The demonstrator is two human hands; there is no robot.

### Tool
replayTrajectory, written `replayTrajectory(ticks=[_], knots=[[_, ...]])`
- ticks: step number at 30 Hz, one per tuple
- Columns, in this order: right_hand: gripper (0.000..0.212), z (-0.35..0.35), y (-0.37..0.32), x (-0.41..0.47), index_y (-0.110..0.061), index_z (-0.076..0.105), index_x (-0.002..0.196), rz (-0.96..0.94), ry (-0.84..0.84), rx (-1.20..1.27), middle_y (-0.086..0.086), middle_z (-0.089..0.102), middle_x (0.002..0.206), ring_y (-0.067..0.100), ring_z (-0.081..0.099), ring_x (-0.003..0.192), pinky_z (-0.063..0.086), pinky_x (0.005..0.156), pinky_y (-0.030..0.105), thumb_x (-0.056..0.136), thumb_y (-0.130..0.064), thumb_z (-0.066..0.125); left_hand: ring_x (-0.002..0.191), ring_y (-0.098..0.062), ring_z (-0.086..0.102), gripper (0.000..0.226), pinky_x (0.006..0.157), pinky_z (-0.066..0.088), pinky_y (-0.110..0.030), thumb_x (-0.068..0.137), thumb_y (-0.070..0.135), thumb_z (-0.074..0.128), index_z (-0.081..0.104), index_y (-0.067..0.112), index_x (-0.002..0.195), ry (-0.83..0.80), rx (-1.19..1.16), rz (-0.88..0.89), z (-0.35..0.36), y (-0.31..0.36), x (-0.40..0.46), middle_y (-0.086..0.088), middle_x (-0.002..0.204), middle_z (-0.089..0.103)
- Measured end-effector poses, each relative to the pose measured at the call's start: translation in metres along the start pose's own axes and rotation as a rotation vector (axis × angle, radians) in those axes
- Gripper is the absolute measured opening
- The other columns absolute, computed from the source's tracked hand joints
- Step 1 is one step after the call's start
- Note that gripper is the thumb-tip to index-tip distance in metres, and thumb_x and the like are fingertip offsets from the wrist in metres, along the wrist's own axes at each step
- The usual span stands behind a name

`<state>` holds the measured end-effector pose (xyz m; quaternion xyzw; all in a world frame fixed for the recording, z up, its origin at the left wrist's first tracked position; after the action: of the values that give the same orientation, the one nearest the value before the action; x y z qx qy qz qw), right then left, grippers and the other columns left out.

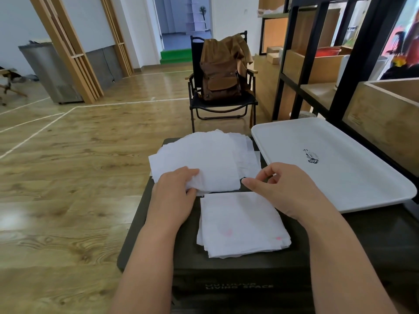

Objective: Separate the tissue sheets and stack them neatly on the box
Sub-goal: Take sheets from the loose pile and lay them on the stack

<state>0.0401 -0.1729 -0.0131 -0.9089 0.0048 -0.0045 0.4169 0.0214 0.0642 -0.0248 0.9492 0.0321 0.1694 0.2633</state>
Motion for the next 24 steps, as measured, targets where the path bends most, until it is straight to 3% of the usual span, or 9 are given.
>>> replayTrajectory(ticks=[4,9,11,14,18,24], knots=[[0.031,0.0,0.0,0.0,-0.032,0.059,0.077,-0.007,-0.003,0.001,-0.012,0.059,0.078,0.005,0.054,0.072,0.035,0.056,0.019,0.073,-0.06,0.071,0.134,-0.021,0.045,0.044,0.112,0.034,-0.033,0.095,0.002,0.05,0.066,0.026,0.128,0.05,0.013,0.052,-0.005,0.005,0.0,0.0,0.141,0.057],[0.029,-0.001,0.002,0.0,-0.03,0.061,0.079,-0.012,-0.017,0.005,-0.01,0.06,0.078,0.007,0.056,0.072,0.037,0.057,0.021,0.075,-0.057,0.071,0.126,-0.01,0.05,0.068,0.098,0.034,-0.016,0.086,-0.011,0.039,0.061,0.033,0.133,0.008,-0.078,-0.048,-0.009,-0.008,-0.006,0.011,0.136,0.058],[0.029,-0.002,0.002,0.0,-0.03,0.061,0.08,-0.012,-0.016,0.001,-0.009,0.059,0.077,0.007,0.055,0.072,0.037,0.057,0.021,0.075,-0.057,0.071,0.115,-0.004,0.05,0.074,0.088,0.032,-0.002,0.081,-0.015,0.038,0.062,0.034,0.132,-0.003,-0.078,-0.078,-0.011,-0.014,-0.007,0.013,0.129,0.058],[0.028,-0.001,0.003,0.001,-0.031,0.061,0.081,-0.005,-0.017,-0.008,-0.01,0.06,0.08,0.007,0.056,0.074,0.037,0.057,0.021,0.076,-0.057,0.071,0.098,-0.001,0.049,0.061,0.071,0.033,0.005,0.088,-0.01,0.04,0.068,0.031,0.123,0.061,-0.069,-0.109,-0.022,-0.02,-0.006,0.012,0.117,0.064],[0.027,0.002,0.001,0.001,-0.031,0.06,0.08,-0.014,-0.018,0.001,-0.009,0.061,0.08,0.006,0.056,0.074,0.038,0.058,0.021,0.076,-0.056,0.071,0.1,-0.009,0.061,0.032,0.077,0.04,-0.013,0.096,0.008,0.053,0.073,0.026,0.113,0.13,-0.067,-0.102,-0.034,-0.019,-0.005,0.009,0.113,0.071],[0.019,0.001,-0.02,-0.005,-0.034,0.061,0.081,-0.109,0.037,0.007,-0.014,0.06,0.078,0.002,0.055,0.07,0.035,0.056,0.016,0.079,-0.05,0.071,0.083,-0.007,0.058,0.016,0.068,0.034,-0.006,0.093,0.02,0.064,0.075,0.024,0.103,0.224,-0.104,-0.028,-0.051,-0.003,-0.007,0.011,0.09,0.068]])
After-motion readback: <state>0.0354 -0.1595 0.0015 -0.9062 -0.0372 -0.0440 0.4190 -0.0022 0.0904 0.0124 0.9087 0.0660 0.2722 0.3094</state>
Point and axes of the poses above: each hand's wrist, its own x-axis towards the middle knuckle, its own z-axis out of the palm, y = z × x, the point moved 8 cm from there along x, towards the middle knuckle
